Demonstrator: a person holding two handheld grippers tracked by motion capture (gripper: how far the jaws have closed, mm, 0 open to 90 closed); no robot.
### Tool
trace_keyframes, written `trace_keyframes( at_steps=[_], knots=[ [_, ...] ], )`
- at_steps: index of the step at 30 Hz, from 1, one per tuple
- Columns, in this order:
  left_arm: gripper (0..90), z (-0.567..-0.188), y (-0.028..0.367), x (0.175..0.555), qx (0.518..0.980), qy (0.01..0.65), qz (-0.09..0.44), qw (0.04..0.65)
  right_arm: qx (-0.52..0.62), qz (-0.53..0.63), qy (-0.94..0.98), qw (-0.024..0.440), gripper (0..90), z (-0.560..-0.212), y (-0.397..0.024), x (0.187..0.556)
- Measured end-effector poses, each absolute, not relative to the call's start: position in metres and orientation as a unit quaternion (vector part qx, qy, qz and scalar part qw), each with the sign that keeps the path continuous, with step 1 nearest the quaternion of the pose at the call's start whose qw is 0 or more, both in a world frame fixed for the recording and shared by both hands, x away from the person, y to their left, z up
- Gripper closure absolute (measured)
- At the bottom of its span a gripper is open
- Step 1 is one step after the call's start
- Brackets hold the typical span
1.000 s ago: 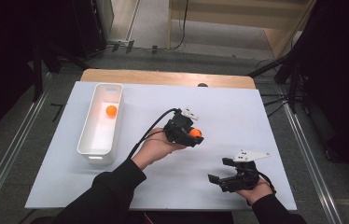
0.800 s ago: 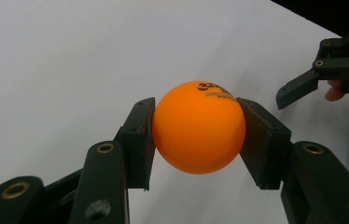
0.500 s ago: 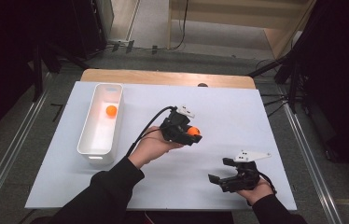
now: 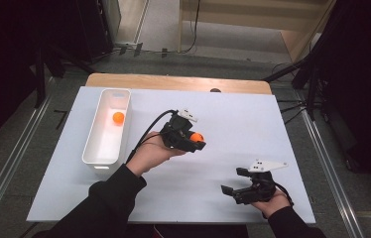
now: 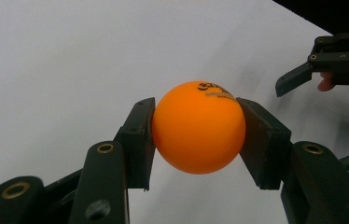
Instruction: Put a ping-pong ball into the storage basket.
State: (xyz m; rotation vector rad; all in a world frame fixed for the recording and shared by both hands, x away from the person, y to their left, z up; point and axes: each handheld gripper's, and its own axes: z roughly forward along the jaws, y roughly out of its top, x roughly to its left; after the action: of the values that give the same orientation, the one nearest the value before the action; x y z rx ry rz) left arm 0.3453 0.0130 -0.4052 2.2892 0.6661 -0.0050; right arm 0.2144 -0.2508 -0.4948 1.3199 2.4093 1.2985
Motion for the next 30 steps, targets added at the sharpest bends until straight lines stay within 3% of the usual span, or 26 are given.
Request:
trace_keyframes(
  at_steps=[12,30],
  knots=[
    [50.7,-0.395,0.024,0.349,0.894,0.265,-0.011,0.362,0.433,0.427,0.792,0.05,5.1,-0.495,-0.251,0.215],
    [50.6,-0.377,0.048,0.356,0.889,0.281,0.033,0.359,0.433,0.427,0.792,0.05,5.1,-0.495,-0.25,0.214]
  ],
)
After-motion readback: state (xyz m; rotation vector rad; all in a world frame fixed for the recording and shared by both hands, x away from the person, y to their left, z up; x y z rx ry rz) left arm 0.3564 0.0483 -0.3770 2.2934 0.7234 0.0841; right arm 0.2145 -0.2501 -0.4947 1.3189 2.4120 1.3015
